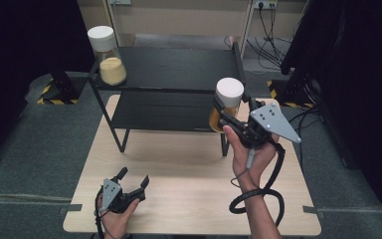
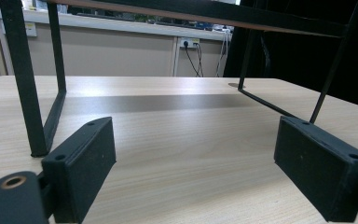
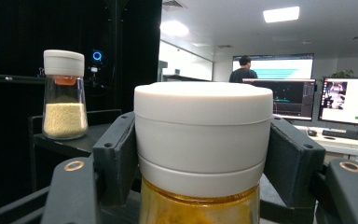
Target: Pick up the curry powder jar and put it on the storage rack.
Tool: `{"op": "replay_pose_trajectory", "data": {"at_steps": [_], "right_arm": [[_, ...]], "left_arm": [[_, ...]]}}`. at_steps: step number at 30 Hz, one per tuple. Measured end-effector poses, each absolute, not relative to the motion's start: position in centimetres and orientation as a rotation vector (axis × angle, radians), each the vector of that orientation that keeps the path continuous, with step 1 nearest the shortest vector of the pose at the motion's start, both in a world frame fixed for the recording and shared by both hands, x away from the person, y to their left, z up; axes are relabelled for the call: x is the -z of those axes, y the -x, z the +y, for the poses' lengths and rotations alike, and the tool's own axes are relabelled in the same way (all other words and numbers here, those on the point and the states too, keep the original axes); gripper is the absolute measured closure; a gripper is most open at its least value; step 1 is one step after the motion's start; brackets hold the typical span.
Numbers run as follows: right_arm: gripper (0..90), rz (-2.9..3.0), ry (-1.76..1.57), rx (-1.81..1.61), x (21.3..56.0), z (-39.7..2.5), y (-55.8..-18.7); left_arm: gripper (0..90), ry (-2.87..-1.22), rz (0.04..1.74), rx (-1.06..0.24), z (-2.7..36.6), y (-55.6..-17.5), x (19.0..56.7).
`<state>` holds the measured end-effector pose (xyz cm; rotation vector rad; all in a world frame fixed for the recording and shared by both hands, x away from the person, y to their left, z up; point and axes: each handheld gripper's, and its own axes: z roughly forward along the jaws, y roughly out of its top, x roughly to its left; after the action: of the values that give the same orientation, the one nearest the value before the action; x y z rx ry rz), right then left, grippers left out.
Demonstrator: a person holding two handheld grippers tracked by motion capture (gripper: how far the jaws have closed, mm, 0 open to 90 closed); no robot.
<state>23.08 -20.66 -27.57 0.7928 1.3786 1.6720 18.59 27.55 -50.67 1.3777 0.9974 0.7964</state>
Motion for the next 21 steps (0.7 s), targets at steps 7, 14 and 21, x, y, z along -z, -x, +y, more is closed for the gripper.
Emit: {"op": "replay_pose_trajectory", "data": {"at_steps": [7,14,21], "right_arm": [[34.0,1.37,-0.792,-1.669,26.6,-20.4,-23.5],[34.0,1.361,-0.789,-1.662,25.4,-20.2,-23.8],[33.9,1.356,-0.794,-1.66,24.6,-19.8,-24.1]], "left_arm": [[11.7,-1.378,0.997,-0.796,27.6,-18.6,50.7],[11.8,-1.378,0.997,-0.797,27.5,-18.6,50.7],[11.8,-1.376,0.999,-0.796,27.5,-18.6,50.7]]}}
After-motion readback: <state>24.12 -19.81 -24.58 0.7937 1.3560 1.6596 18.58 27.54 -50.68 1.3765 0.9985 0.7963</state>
